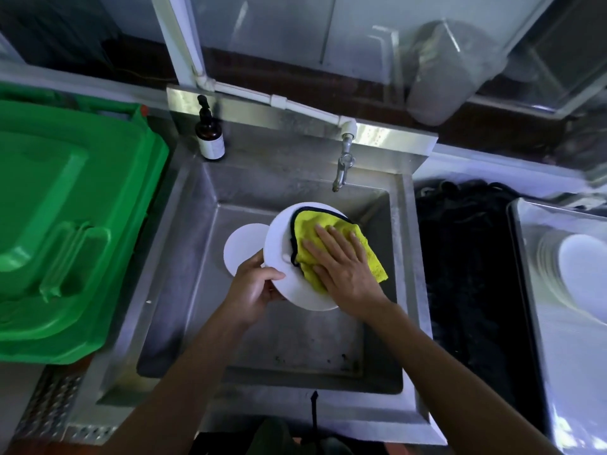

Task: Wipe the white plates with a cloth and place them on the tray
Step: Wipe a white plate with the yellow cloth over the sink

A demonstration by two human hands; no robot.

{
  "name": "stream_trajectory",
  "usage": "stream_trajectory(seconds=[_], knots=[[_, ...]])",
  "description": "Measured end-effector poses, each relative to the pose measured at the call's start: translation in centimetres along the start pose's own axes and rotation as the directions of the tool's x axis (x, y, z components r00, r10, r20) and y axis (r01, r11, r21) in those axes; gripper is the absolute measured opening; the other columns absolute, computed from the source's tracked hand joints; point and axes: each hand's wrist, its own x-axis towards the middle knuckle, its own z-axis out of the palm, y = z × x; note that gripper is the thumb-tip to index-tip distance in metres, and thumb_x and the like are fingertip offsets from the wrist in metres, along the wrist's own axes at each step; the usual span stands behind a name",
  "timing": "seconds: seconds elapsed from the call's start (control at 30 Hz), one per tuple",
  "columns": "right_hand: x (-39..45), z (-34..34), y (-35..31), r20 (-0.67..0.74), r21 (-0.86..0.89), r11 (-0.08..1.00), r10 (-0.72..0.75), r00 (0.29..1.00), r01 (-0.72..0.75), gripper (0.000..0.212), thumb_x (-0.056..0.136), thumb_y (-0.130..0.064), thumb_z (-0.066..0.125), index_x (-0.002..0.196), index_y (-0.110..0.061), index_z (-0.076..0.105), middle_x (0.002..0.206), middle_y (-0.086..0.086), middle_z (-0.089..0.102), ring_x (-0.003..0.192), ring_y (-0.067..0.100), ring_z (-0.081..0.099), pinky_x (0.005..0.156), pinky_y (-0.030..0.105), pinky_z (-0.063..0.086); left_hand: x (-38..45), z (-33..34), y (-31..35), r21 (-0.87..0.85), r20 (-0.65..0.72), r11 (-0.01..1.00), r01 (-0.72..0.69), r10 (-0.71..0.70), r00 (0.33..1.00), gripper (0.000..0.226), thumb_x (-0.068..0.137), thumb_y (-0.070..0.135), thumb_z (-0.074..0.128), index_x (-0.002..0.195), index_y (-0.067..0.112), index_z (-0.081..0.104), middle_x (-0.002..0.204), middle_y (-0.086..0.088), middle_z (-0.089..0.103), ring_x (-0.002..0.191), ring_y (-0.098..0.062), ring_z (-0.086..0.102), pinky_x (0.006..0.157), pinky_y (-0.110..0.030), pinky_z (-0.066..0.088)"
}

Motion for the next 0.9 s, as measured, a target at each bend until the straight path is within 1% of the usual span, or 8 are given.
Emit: stream_trajectory(seconds=[0.1, 0.27, 0.43, 0.53, 0.6, 0.7, 0.8, 0.9], knots=[[-0.3, -0.2, -0.2, -0.012, 0.031, 0.999, 0.009, 1.000, -0.009, 0.049, 0.109, -0.035, 0.034, 0.158, -0.032, 0.028, 0.168, -0.002, 0.010, 0.156, 0.025, 0.005, 0.123, 0.054, 0.009, 0.0, 0.0, 0.5, 0.016, 0.008, 1.000, -0.014, 0.013, 1.000, 0.058, 0.063, 0.003, 0.062, 0.117, 0.023, 0.073, 0.111, -0.018, 0.072, 0.093, -0.037, 0.071, 0.069, -0.049, 0.058], [-2.1, 0.8, -1.7, -0.021, 0.068, 0.997, -0.035, 0.999, 0.037, 0.050, 0.109, -0.038, 0.027, 0.158, -0.033, 0.025, 0.169, -0.001, 0.007, 0.156, 0.027, 0.002, 0.124, 0.055, 0.010, -0.1, 0.3, 0.1, 0.058, 0.047, 0.998, -0.033, 0.030, 0.998, 0.050, 0.064, 0.003, 0.062, 0.107, 0.024, 0.076, 0.096, -0.015, 0.072, 0.084, -0.034, 0.070, 0.073, -0.051, 0.056], [-2.2, 1.7, -2.5, 0.002, 0.074, 0.997, -0.039, 0.999, 0.039, 0.052, 0.108, -0.041, 0.023, 0.160, -0.035, 0.017, 0.170, -0.001, 0.000, 0.156, 0.027, -0.005, 0.124, 0.056, 0.007, -0.1, 0.1, -0.1, 0.096, 0.091, 0.995, -0.035, 0.027, 0.996, 0.051, 0.065, -0.001, 0.062, 0.111, 0.017, 0.075, 0.098, -0.018, 0.073, 0.086, -0.034, 0.071, 0.070, -0.047, 0.059], [-0.5, 1.2, -2.8, -0.026, 0.096, 0.995, -0.028, 0.999, 0.030, 0.053, 0.107, -0.040, 0.024, 0.159, -0.032, 0.022, 0.169, 0.002, 0.005, 0.156, 0.029, -0.001, 0.124, 0.056, 0.007, -0.5, 0.0, 0.2, 0.151, 0.112, 0.988, -0.025, 0.008, 0.994, 0.051, 0.065, 0.000, 0.062, 0.111, 0.016, 0.074, 0.097, -0.018, 0.071, 0.086, -0.033, 0.071, 0.072, -0.046, 0.059], [0.8, 0.8, -3.0, -0.046, 0.073, 0.997, -0.029, 0.999, 0.033, 0.053, 0.107, -0.041, 0.023, 0.159, -0.031, 0.022, 0.169, 0.002, 0.007, 0.156, 0.030, 0.002, 0.124, 0.054, 0.007, -0.9, 0.0, 0.0, 0.174, 0.116, 0.985, -0.015, -0.005, 0.993, 0.048, 0.065, 0.001, 0.062, 0.110, 0.015, 0.073, 0.099, -0.018, 0.071, 0.089, -0.032, 0.070, 0.072, -0.043, 0.058], [2.3, 0.3, -3.1, -0.056, 0.016, 0.999, -0.048, 0.997, 0.049, 0.054, 0.107, -0.043, 0.019, 0.160, -0.033, 0.015, 0.169, 0.002, 0.006, 0.156, 0.031, 0.002, 0.124, 0.053, 0.003, -1.3, 0.3, -0.5, 0.166, 0.080, 0.986, -0.012, -0.002, 0.997, 0.043, 0.066, 0.002, 0.063, 0.105, 0.016, 0.075, 0.108, -0.019, 0.073, 0.094, -0.031, 0.073, 0.073, -0.043, 0.059], [3.2, 0.0, -2.9, -0.074, 0.026, 0.999, -0.041, 0.996, 0.043, 0.054, 0.108, -0.043, 0.021, 0.160, -0.033, 0.014, 0.169, 0.001, 0.003, 0.156, 0.029, -0.001, 0.124, 0.050, -0.001, -1.6, 0.7, -0.7, 0.143, 0.044, 0.989, -0.031, 0.025, 0.999, 0.044, 0.066, 0.003, 0.063, 0.103, 0.021, 0.077, 0.107, -0.013, 0.075, 0.095, -0.028, 0.073, 0.071, -0.042, 0.060], [3.7, -0.2, -2.0, -0.095, 0.059, 0.998, 0.039, 0.995, -0.034, 0.054, 0.107, -0.045, 0.022, 0.160, -0.033, 0.017, 0.169, -0.001, 0.004, 0.156, 0.028, 0.000, 0.124, 0.052, 0.000, -2.0, 0.8, -0.7, 0.114, 0.008, 0.992, -0.053, 0.053, 0.999, 0.050, 0.064, 0.003, 0.063, 0.107, 0.025, 0.077, 0.110, -0.010, 0.075, 0.098, -0.029, 0.071, 0.069, -0.041, 0.059]])
